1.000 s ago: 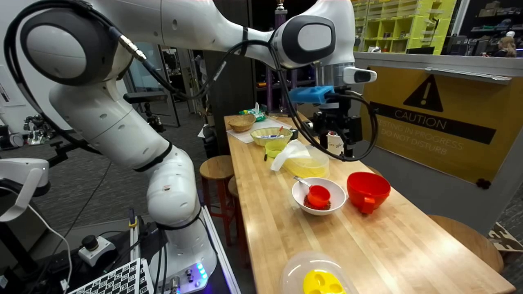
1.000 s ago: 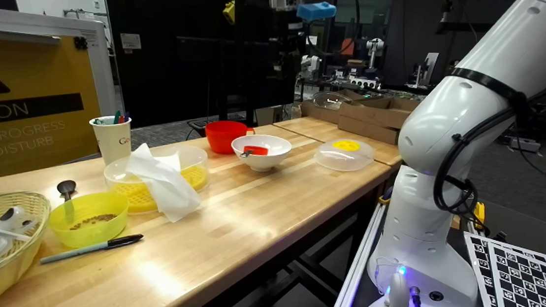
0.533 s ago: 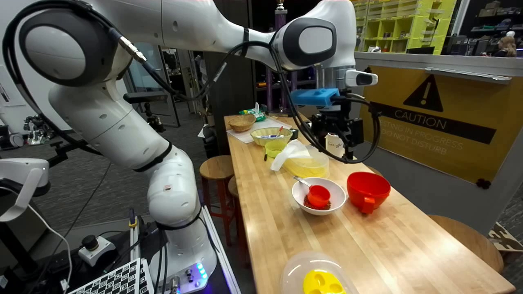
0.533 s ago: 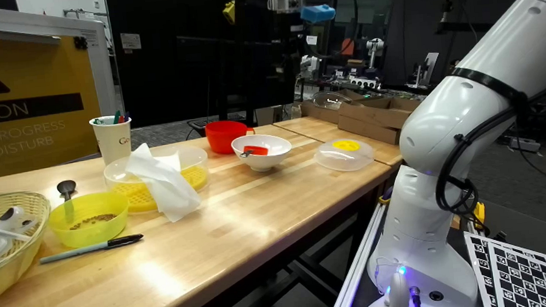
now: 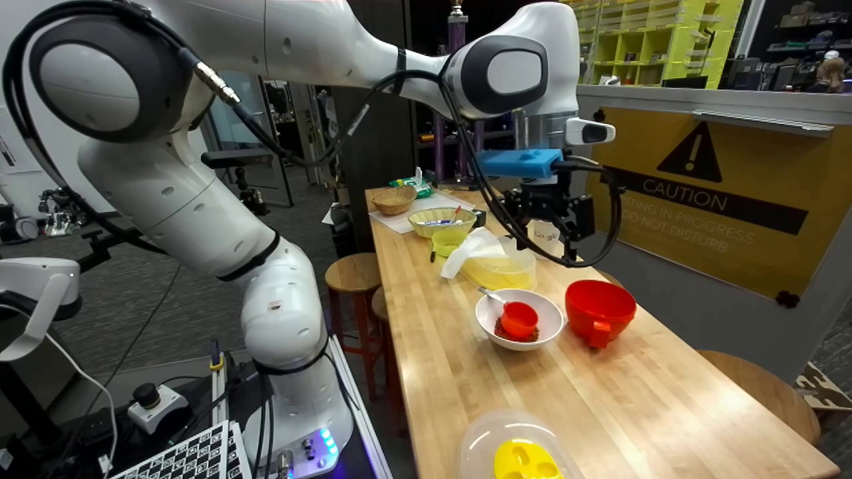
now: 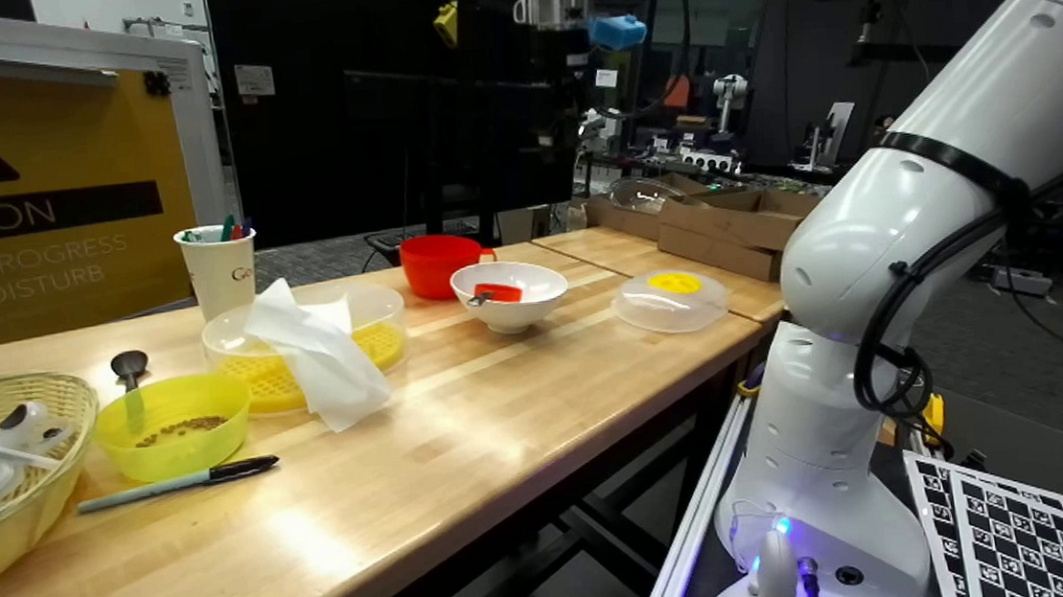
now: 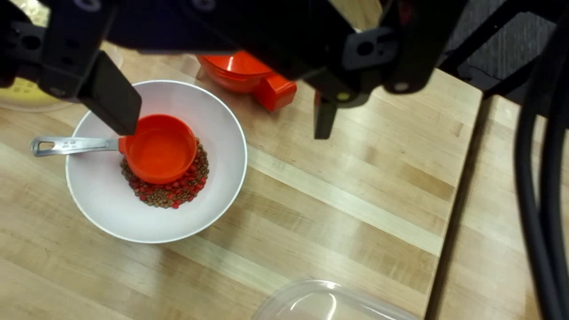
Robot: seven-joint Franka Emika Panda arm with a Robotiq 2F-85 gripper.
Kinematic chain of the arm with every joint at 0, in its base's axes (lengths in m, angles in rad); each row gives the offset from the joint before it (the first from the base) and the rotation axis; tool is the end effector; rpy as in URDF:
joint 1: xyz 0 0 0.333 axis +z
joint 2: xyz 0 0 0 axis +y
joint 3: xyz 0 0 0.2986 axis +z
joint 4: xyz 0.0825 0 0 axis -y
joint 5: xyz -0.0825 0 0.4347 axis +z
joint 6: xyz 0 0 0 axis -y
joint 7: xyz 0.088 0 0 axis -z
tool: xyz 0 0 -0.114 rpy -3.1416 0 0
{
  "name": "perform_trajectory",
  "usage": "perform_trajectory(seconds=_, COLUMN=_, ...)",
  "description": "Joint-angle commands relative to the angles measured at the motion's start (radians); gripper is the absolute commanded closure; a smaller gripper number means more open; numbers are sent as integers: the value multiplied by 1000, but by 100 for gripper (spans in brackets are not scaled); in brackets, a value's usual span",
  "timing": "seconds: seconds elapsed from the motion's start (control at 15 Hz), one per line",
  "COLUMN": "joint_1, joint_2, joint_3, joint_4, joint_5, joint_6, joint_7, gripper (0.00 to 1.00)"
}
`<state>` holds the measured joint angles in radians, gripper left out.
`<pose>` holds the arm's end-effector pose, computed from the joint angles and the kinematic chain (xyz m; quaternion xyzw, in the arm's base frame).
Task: Use the white napkin to wipe the counter.
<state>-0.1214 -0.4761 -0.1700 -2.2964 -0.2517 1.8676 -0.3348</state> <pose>0.4465 -0.1597 0.4968 0.9943 0.0642 -0.0037 0.0850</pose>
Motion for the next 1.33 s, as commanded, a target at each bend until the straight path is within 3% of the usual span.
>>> perform_trajectory(seconds=0.0, joint_1=46, joint_2=-32, joint_3=-36, joint_4=-26, joint_5=1, joint_6=16, joint_7=-183, gripper=0)
perform_trajectory(seconds=0.27, joint_1=65, joint_2=-50, joint_3=-32, joint_4=-52, joint_5=-18, joint_6=22, joint_7=-273, gripper=0)
perform_trajectory(seconds=0.67, joint_1=72, joint_2=-93, joint_3=28, joint_4=-91, joint_5=-20, joint_6=13, joint_7=-165, gripper=0)
perform_trajectory(seconds=1.0, joint_1=114, joint_2=-136, joint_3=115, joint_4=-105, joint_5=22, joint_6=-65, joint_7=-10, gripper=0)
perform_trajectory(seconds=1.27, joint_1=187, joint_2=-185, joint_3=228, joint_4=-93, joint_5=153, joint_6=-217, joint_7=201, gripper=0)
